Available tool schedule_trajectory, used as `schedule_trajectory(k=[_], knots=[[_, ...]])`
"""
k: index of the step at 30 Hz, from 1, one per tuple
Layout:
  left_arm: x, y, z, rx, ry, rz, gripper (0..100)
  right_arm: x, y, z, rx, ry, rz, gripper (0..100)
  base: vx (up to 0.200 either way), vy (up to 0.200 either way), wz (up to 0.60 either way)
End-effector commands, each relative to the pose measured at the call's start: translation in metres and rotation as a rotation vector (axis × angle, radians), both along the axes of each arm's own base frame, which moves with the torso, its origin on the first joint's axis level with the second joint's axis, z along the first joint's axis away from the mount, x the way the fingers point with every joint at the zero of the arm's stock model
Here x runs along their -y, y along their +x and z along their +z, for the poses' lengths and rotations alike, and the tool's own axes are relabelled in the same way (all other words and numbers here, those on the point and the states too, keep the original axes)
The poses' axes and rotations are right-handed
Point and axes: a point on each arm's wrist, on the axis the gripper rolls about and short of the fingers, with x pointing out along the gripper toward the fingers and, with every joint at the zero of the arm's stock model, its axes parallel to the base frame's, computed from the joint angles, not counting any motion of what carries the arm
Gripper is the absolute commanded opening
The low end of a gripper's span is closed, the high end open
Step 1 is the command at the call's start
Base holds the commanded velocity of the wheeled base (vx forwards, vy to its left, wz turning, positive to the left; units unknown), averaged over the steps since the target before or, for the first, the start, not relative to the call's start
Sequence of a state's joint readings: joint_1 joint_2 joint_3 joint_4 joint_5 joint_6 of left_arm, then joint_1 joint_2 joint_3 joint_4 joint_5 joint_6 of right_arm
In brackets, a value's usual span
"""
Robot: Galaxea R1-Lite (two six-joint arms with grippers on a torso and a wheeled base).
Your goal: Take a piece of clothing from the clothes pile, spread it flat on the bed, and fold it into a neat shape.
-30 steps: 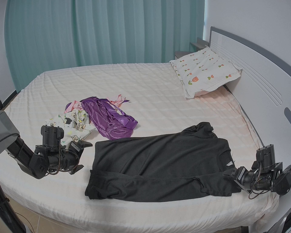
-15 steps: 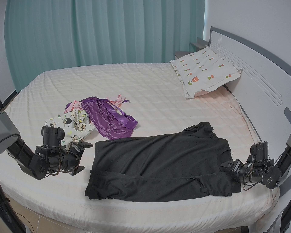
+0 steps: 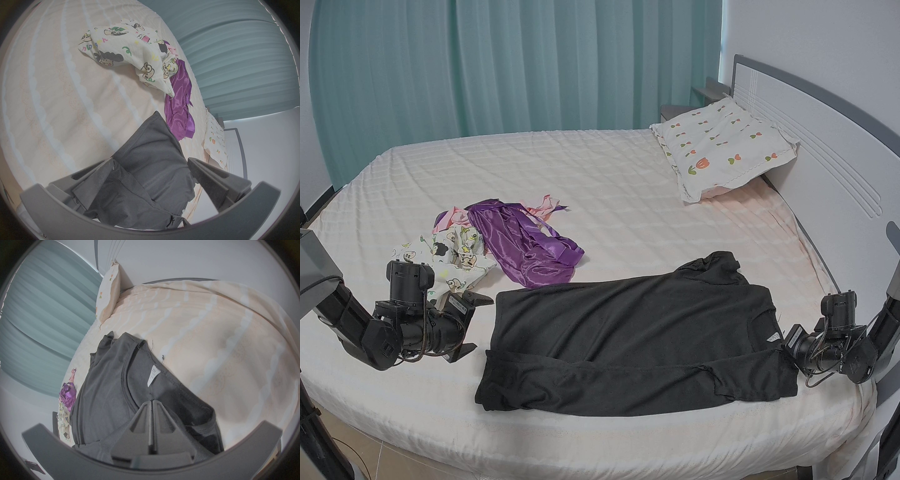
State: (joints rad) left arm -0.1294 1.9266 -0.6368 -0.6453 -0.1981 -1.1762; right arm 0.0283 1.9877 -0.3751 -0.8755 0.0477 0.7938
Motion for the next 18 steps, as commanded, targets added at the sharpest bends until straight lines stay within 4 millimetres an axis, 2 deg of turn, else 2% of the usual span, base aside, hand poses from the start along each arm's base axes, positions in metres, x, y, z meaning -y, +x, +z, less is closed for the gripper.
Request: schedule_trajectory(k=[1,10,18], knots=[[0.000,0.000,-0.001,-0.004,0.000,0.001,100,0.005,0.003,0.001,0.008,0.005,-0.019,0,0.000,0.000,0.00],[0.001,0.001,-0.008,-0.028,-0.003,-0.009,100,0.014,0.002,0.005,0.025,0.065,0.004,0,0.000,0.000,0.00],[0.001,0.001,-0.008,-0.035,-0.035,-0.032,100,0.022,0.007,0.007,0.106,0.090,0.005,0,0.000,0.000,0.00]])
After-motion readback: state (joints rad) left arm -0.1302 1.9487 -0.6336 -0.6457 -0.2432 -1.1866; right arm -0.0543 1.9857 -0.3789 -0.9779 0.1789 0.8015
